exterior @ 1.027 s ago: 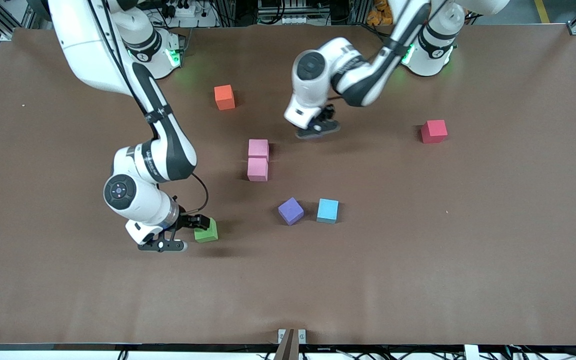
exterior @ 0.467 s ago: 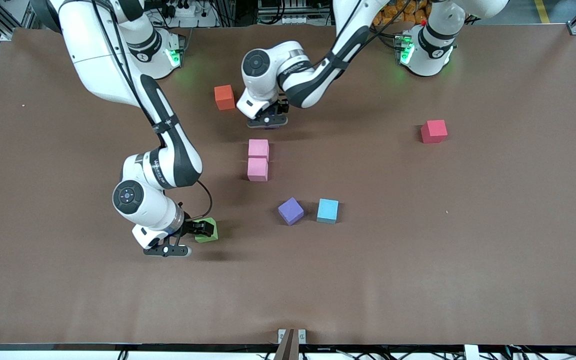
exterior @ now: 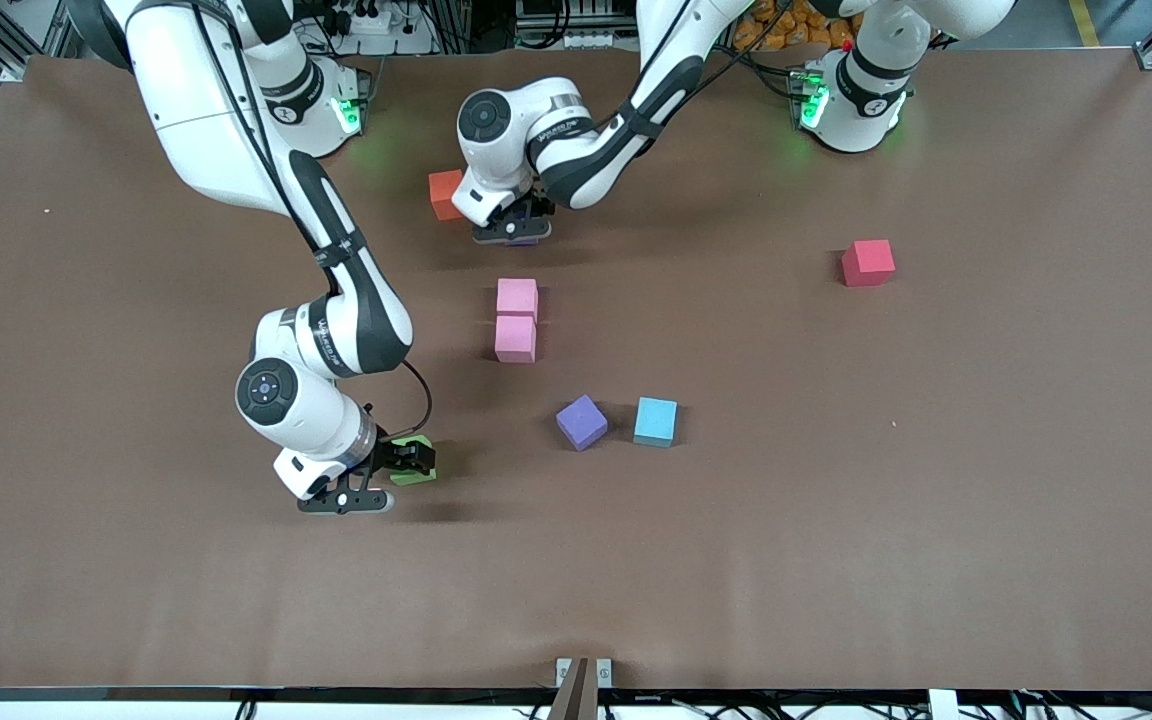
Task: Arrange blocks into number 1
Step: 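Grasp the green cube with the right gripper while the left gripper lifts purple, then place the purple cube at the pink cubes' end with the left gripper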
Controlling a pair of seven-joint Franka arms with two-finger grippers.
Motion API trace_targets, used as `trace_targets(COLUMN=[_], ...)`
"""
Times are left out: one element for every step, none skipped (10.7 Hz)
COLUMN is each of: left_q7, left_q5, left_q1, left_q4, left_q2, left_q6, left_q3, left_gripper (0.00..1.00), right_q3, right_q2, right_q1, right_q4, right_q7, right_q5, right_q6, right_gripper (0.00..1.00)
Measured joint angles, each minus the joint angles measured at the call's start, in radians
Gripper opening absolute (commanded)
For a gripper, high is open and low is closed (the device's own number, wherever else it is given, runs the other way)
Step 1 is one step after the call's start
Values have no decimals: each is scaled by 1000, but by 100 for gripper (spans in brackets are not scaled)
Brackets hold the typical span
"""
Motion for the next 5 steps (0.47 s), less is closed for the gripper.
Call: trace_targets(left_q7=[0, 0, 0, 0, 0], left_q5=[0, 1, 1, 2, 2], left_q1=[1, 1, 1, 0, 0], left_q4=[6, 7, 8, 9, 11], left_q2=[7, 10, 11, 11, 11], left_q6=[-1, -1, -2, -4, -4], left_q3=[10, 17, 18, 20, 27], left_gripper=[0, 0, 0, 0, 0], right_q3=[0, 1, 1, 1, 1], right_q2=[1, 1, 1, 2, 4], right_q1=[2, 7, 14, 20, 25], right_q4=[0, 0, 0, 0, 0], right_q7=[-7, -9, -10, -10, -12], right_q5=[0, 0, 0, 0, 0], right_q6=[1, 1, 1, 0, -1], right_gripper=[100, 100, 100, 100, 100])
